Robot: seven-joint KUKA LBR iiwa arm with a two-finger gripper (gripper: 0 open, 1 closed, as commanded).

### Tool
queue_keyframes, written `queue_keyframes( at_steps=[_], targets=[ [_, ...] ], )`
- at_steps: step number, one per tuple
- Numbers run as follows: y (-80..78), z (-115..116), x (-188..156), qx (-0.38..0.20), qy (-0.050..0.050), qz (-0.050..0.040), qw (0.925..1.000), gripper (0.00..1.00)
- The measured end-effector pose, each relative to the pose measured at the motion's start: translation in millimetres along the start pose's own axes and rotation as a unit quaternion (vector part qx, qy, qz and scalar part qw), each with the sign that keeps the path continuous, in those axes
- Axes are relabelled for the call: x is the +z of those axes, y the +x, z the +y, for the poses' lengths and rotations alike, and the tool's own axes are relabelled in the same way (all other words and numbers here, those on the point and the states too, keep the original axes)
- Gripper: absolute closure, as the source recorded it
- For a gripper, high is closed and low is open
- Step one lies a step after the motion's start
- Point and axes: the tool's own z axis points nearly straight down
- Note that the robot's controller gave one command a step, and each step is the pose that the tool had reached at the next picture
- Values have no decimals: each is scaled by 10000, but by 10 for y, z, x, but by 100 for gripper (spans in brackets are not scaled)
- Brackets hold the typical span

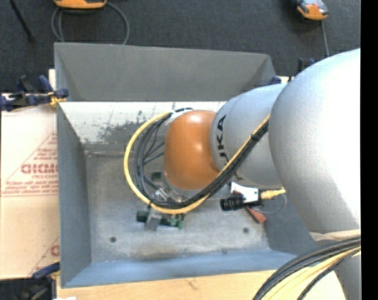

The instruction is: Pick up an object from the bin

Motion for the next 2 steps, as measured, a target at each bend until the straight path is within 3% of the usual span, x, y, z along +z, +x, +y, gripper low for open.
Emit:
queue_keyframes(
  at_steps=[2],
  targets=[
    [-20, 4, -443, 5, -16, -35, 10000, 100]
  ],
)
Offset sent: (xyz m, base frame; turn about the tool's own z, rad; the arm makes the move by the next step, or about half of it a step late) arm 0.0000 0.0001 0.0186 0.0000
